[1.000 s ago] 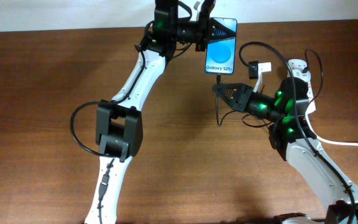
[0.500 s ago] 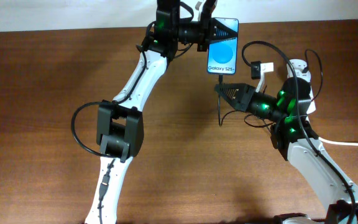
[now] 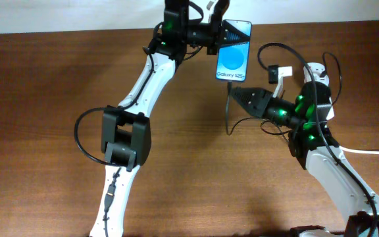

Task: Plug charger to phone and switch on socket
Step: 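Lower the phone onto the table with the left gripper and release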

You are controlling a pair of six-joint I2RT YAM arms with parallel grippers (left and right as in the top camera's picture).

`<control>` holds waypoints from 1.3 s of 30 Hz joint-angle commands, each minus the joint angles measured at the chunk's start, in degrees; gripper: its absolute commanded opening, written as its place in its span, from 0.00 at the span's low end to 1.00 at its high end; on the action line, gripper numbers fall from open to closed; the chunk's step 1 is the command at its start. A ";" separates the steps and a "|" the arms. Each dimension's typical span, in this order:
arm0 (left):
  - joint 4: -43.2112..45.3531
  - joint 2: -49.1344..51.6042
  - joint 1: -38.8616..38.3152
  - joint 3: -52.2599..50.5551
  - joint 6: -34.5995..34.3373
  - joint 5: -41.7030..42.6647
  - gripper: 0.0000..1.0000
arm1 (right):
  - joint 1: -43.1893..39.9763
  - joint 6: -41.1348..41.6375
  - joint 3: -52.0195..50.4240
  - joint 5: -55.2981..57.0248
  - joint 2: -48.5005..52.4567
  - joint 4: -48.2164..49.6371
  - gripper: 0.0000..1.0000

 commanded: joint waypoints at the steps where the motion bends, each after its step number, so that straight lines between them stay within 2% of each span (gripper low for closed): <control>1: 0.17 -0.87 0.66 0.90 1.44 3.10 0.00 | -0.68 -0.59 0.72 0.85 0.02 0.37 0.29; 2: 0.17 -0.87 0.66 0.90 1.44 3.13 0.00 | -0.68 -0.61 0.72 0.63 0.04 0.39 0.40; 4: 0.17 -0.87 0.72 0.90 1.88 3.15 0.00 | -0.68 -0.63 0.72 0.44 0.04 0.39 0.48; 6: 0.13 -0.87 1.05 0.90 4.17 3.85 0.00 | -0.87 -0.83 0.72 0.44 0.04 0.37 0.49; 8: -1.84 -0.48 1.97 0.90 9.62 5.68 0.00 | -2.80 -1.73 0.70 -1.18 0.04 0.07 0.49; 11: -8.00 0.79 3.08 0.90 14.71 5.49 0.00 | -4.70 -2.69 0.70 -1.88 0.04 -2.03 0.53; 13: -17.00 2.91 4.39 0.90 19.93 2.54 0.00 | -5.14 -4.81 0.70 -1.84 0.04 -3.85 0.56; 16: -31.10 4.83 5.14 0.90 29.86 -5.64 0.00 | -5.14 -7.21 0.70 0.26 0.04 -6.78 0.59; 17: -37.81 4.96 5.11 0.90 36.00 -10.73 0.00 | -5.14 -7.32 0.70 1.46 0.04 -8.20 0.61; 20: -53.75 4.98 5.09 0.90 46.53 -30.18 0.00 | -5.07 -9.94 0.70 4.11 0.04 -11.47 0.64; 21: -57.16 4.98 5.03 0.90 49.90 -34.88 0.00 | -5.01 -10.84 0.70 4.81 0.04 -12.02 0.66; 23: -60.89 5.03 4.96 0.90 54.23 -38.62 0.00 | -5.03 -11.39 0.70 5.49 0.04 -12.41 0.66; 27: -65.18 5.14 4.98 0.90 56.78 -48.52 0.00 | -4.22 -11.39 0.68 7.04 0.13 -12.83 0.70; 33: -69.48 5.22 4.98 0.90 58.03 -50.16 0.00 | -1.68 -11.39 0.68 10.32 0.28 -13.27 0.71; 36: -71.87 5.22 4.98 0.90 58.01 -54.42 0.13 | -1.62 -11.39 0.68 10.38 0.28 -13.27 0.71; 39: -73.35 5.25 4.98 0.90 58.03 -56.13 0.18 | -1.62 -11.39 0.68 10.40 0.28 -13.27 0.71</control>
